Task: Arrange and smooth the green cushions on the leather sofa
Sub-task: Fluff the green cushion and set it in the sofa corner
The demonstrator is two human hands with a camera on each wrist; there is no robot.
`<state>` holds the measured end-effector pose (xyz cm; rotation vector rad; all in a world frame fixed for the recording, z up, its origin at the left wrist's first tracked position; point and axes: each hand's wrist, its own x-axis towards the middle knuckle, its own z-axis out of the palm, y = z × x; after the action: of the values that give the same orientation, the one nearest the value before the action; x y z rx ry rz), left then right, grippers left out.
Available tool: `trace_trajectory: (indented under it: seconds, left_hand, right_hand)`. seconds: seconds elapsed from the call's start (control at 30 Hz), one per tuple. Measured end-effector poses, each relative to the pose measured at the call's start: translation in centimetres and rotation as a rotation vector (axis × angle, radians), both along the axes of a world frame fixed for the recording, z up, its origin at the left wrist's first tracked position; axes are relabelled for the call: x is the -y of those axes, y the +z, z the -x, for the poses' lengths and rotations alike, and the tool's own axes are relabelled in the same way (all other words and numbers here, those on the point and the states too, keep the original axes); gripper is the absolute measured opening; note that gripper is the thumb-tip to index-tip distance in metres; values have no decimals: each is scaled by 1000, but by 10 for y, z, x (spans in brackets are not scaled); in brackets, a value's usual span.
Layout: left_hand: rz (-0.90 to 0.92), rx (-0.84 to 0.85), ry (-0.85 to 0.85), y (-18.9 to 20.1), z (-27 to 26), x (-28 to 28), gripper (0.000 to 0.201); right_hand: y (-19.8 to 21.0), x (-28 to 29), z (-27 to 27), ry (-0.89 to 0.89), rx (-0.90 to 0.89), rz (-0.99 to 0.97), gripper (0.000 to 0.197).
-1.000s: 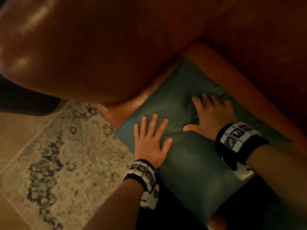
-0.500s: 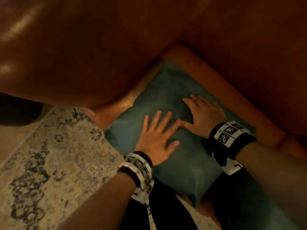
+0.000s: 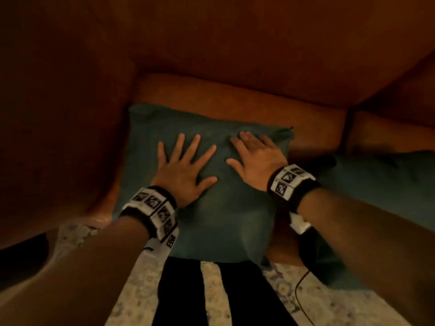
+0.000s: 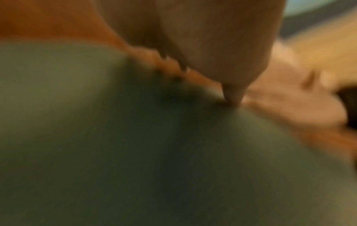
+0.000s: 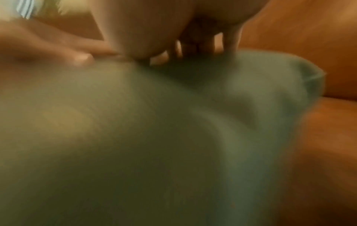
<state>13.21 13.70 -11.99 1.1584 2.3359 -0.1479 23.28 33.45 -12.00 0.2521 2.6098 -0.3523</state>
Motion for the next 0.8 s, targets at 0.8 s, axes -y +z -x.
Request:
trace_trajectory:
  seconds: [0.8]
  left_hand:
    - [258, 88, -124, -31, 9, -18, 68]
  right_hand:
    - [-19, 141, -175, -1285, 94, 22, 73]
